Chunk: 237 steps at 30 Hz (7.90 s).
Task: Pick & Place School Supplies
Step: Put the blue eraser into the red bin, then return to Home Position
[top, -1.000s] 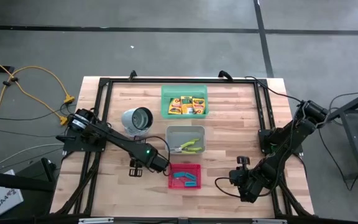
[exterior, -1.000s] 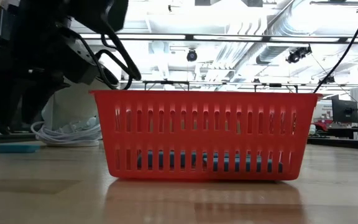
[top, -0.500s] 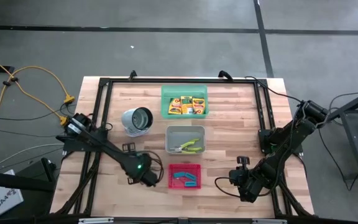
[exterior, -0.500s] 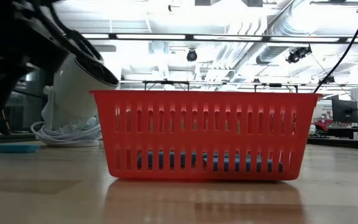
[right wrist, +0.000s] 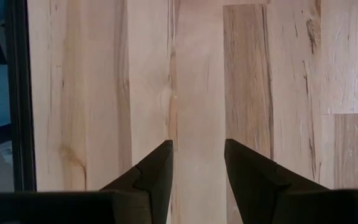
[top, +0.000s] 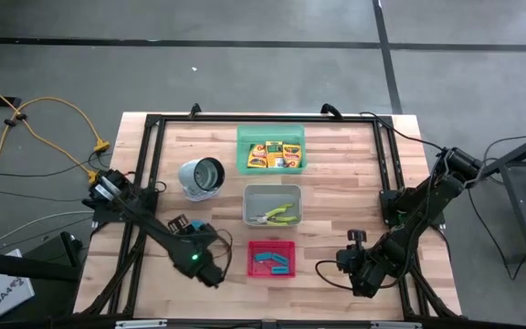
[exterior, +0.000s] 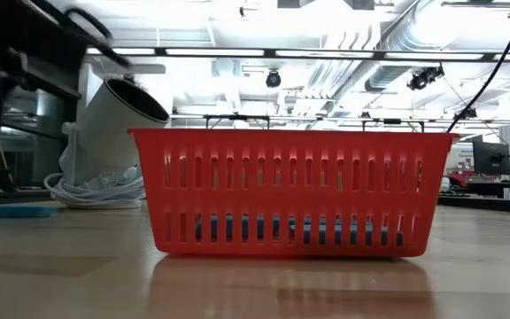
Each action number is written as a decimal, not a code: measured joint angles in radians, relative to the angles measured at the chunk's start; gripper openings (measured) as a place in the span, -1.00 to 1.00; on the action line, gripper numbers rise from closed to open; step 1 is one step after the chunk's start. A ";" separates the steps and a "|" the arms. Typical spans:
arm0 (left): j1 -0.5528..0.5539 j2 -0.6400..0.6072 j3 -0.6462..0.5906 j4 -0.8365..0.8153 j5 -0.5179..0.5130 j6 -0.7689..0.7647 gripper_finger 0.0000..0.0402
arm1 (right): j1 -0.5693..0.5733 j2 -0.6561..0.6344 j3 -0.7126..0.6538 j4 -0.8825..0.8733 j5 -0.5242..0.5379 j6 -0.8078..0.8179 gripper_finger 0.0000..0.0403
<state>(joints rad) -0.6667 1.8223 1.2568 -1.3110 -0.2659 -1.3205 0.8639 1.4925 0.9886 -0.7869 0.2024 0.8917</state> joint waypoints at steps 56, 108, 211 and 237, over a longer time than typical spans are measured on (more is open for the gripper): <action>0.235 -0.416 -0.428 0.510 0.191 0.666 -0.65 | -0.009 0.000 0.000 0.014 -0.022 -0.047 -0.32; 0.320 -0.414 -0.558 0.616 0.185 0.880 -0.25 | -0.008 0.000 0.000 0.013 -0.070 -0.004 -0.32; 0.267 0.008 -0.189 1.410 0.205 1.027 -0.63 | 0.009 0.000 0.000 0.019 -0.071 -0.002 -0.32; 0.270 0.007 -0.191 1.563 0.269 1.108 -0.33 | 0.009 0.000 0.000 0.017 -0.069 -0.002 -0.32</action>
<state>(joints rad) -0.3969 1.8297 1.0660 0.2515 0.0032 -0.2128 0.8729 1.4921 0.9886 -0.7696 0.1338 0.8898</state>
